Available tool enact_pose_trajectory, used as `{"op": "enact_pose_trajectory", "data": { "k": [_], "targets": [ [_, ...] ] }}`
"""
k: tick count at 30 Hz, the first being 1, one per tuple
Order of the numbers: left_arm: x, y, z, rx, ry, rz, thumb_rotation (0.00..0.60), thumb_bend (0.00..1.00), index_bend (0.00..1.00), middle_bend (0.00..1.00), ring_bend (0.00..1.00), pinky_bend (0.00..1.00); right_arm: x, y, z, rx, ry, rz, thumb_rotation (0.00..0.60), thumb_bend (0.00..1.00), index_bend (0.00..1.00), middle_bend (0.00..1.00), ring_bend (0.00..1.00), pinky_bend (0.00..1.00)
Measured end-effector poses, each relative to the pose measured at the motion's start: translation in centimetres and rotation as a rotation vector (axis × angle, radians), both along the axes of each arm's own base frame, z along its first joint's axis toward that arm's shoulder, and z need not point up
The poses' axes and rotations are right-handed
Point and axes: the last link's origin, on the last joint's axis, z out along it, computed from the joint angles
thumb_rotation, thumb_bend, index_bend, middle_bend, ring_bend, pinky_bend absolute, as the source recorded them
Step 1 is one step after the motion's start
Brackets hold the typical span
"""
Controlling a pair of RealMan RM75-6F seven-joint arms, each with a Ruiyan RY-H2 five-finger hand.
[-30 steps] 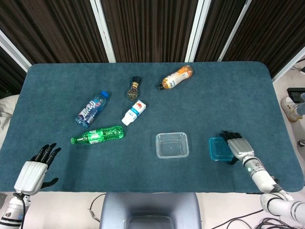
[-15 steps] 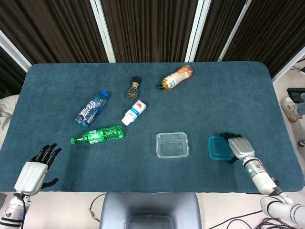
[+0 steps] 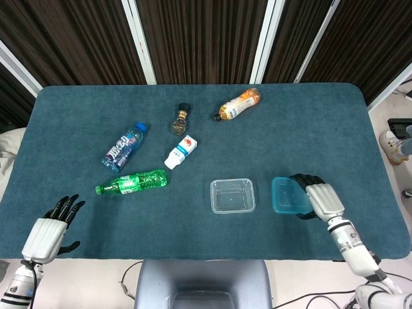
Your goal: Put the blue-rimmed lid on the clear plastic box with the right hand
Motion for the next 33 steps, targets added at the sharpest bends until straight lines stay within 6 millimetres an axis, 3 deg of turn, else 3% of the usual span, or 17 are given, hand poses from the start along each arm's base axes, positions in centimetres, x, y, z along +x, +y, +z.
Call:
{"op": "enact_pose_trajectory", "data": {
  "k": [5, 16, 25, 33],
  "targets": [
    [0.0, 0.0, 0.0, 0.0, -0.002, 0.001, 0.6, 0.43, 0.15, 0.06, 0.08, 0.4, 3.2, 0.9, -0.4, 0.024, -0.049, 0.08, 0.6, 0.15, 0.38, 0.51, 0.68, 0.61],
    [0.1, -0.1, 0.0, -0.006, 0.003, -0.004, 0.6, 0.43, 0.15, 0.06, 0.08, 0.4, 8.4, -1.5, -3.5, 0.052, -0.087, 0.164, 0.6, 0.15, 0.38, 0.51, 0.66, 0.59],
    [0.0, -0.1, 0.0, -0.008, -0.001, -0.006, 0.6, 0.43, 0.15, 0.07, 0.09, 0.4, 11.2, -1.8, -6.3, 0.075, -0.07, 0.185, 0.6, 0.15, 0.36, 0.51, 0.59, 0.53],
    [0.1, -0.1, 0.0, -0.014, -0.002, -0.009, 0.6, 0.43, 0.15, 0.07, 0.09, 0.4, 12.2, -2.3, -8.1, 0.103, -0.076, 0.161, 0.6, 0.15, 0.27, 0.45, 0.51, 0.46]
  ]
}}
